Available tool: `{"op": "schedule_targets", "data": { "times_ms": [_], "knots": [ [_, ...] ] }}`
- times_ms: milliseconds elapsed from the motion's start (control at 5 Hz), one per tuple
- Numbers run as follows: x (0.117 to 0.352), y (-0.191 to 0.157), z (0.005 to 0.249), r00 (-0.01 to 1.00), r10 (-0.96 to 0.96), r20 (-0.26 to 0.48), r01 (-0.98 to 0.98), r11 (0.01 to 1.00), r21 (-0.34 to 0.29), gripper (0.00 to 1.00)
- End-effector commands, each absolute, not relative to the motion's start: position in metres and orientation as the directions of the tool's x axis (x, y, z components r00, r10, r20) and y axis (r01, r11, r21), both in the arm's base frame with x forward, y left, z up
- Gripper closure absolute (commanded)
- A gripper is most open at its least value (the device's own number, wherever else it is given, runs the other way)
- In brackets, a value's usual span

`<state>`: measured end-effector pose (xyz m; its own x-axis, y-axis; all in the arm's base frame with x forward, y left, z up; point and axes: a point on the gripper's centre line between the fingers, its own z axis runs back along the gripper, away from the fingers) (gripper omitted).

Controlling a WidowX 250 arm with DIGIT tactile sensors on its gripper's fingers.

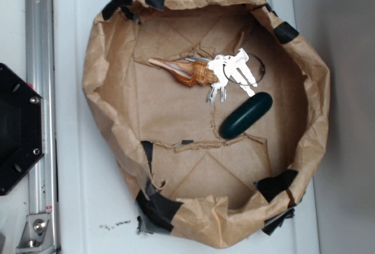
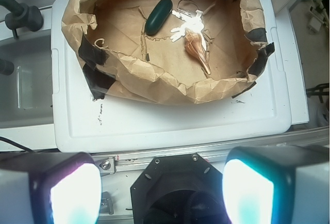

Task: Grab the plastic pickle.

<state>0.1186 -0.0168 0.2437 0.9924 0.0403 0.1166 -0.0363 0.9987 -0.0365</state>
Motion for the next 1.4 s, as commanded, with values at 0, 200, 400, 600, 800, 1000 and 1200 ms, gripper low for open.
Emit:
{"op": "schedule_targets", "data": {
  "times_ms": [0, 200, 400, 600, 800, 1000, 1200],
  "knots": [
    [0.119, -0.017, 0.244, 0.992, 0.04, 0.117, -0.036, 0.999, -0.037, 0.0],
    [0.168, -0.014, 0.205, 0.982, 0.073, 0.175, -0.061, 0.995, -0.074, 0.0],
    [0.209, -0.011, 0.182, 0.953, 0.229, 0.197, -0.198, 0.967, -0.163, 0.0],
    [0.25, -0.01, 0.156, 0.915, 0.352, 0.199, -0.314, 0.928, -0.2, 0.0],
    [0.284, -0.005, 0.115, 0.901, 0.384, 0.203, -0.354, 0.92, -0.17, 0.0],
    [0.295, 0.004, 0.082, 0.876, 0.457, 0.155, -0.43, 0.885, -0.179, 0.0],
    [0.314, -0.006, 0.054, 0.862, 0.489, 0.131, -0.457, 0.863, -0.217, 0.0]
  ]
}}
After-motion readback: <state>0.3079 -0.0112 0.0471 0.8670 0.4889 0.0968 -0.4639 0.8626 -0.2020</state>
